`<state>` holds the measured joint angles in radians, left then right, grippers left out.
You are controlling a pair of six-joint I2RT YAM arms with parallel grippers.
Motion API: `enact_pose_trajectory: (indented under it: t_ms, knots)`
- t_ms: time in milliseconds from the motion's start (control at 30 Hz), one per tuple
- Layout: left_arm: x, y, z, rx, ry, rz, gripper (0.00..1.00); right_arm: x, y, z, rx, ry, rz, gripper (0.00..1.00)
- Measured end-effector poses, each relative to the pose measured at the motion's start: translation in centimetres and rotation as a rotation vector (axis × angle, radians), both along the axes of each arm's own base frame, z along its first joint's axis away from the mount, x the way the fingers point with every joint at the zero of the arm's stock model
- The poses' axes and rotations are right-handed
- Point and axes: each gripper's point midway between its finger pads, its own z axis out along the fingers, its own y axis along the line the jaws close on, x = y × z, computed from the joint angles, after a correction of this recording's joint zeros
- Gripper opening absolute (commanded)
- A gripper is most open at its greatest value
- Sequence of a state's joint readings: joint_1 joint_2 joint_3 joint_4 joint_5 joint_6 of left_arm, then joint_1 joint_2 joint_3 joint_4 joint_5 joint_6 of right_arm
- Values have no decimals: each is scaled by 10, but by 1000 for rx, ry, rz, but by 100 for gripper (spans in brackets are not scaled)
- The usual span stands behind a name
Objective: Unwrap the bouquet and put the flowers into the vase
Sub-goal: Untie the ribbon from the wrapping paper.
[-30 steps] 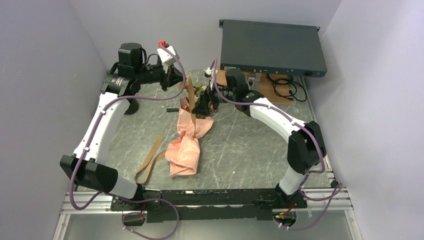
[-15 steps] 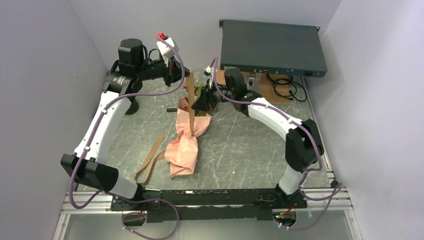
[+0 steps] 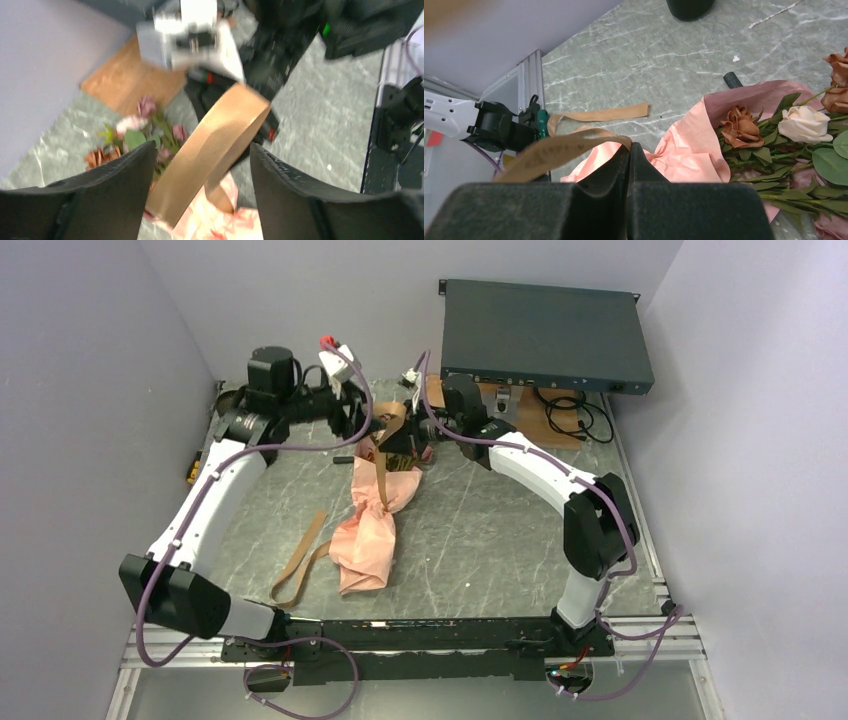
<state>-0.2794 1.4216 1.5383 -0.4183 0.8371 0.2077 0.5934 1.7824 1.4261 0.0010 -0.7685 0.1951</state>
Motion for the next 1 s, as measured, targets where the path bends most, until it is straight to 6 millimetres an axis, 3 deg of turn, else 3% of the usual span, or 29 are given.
enact_pose_trajectory:
  t_ms: [167, 400, 500, 767, 1000]
  knots:
    - [-9, 24, -55, 46, 87, 107, 81, -3, -2, 16, 22, -16, -4, 0]
    - [12, 90, -106, 44, 193, 353, 81, -8, -4, 56, 73, -70, -7, 0]
    - [12, 103, -124, 58, 227, 391, 80, -7, -6, 78, 102, -104, -13, 0]
    - [-7, 92, -144, 113, 171, 230, 74, 2, -33, 134, 176, -162, -83, 0]
    - [-33, 50, -158, 167, 96, 8, 72, 4, -53, 179, 238, -209, -139, 0]
